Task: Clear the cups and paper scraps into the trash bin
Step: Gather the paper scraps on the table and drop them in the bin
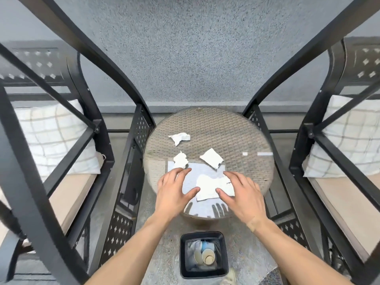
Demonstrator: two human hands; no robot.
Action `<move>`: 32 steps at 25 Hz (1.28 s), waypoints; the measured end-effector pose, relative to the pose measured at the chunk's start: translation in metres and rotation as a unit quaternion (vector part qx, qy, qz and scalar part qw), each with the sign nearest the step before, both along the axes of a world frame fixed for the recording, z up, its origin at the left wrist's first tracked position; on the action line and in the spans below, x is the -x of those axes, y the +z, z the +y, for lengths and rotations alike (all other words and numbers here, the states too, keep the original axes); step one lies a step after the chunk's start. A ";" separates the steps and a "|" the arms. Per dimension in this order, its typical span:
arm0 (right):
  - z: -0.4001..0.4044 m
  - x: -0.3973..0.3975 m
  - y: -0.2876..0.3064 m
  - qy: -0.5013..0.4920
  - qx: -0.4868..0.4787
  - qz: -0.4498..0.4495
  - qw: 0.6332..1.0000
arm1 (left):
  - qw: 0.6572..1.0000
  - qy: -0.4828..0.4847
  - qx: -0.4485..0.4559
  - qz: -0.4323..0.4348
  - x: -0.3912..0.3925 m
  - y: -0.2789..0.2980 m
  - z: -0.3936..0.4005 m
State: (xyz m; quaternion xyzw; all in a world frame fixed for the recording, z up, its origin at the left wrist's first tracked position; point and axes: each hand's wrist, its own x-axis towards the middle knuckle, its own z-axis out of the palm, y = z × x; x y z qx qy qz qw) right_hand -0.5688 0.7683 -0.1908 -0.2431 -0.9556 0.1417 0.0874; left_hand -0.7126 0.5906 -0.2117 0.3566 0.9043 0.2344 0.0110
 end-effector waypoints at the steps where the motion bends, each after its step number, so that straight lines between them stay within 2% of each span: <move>1: 0.013 0.004 -0.004 -0.001 0.003 -0.002 1.000 | 1.000 0.003 0.006 -0.002 0.005 -0.002 0.009; 7: 0.076 0.025 -0.034 -0.005 0.050 -0.016 0.999 | 0.998 0.060 0.020 -0.025 0.023 -0.025 0.038; 16: 0.088 0.079 -0.081 -0.005 0.081 -0.037 0.996 | 0.993 0.074 0.067 -0.054 0.078 -0.066 0.042; 22: 0.096 0.145 -0.111 0.004 0.065 -0.150 0.986 | 0.980 0.023 0.182 -0.081 0.139 -0.100 0.062; 25: 0.102 0.167 -0.124 0.027 0.038 -0.192 0.980 | 0.976 -0.024 0.210 -0.055 0.159 -0.111 0.071; 28: 0.104 0.180 -0.130 0.066 0.006 -0.192 0.979 | 0.977 -0.071 0.198 -0.030 0.166 -0.117 0.074; 32: 0.103 0.184 -0.130 0.068 0.036 -0.165 0.983 | 0.976 -0.088 0.198 -0.022 0.161 -0.119 0.073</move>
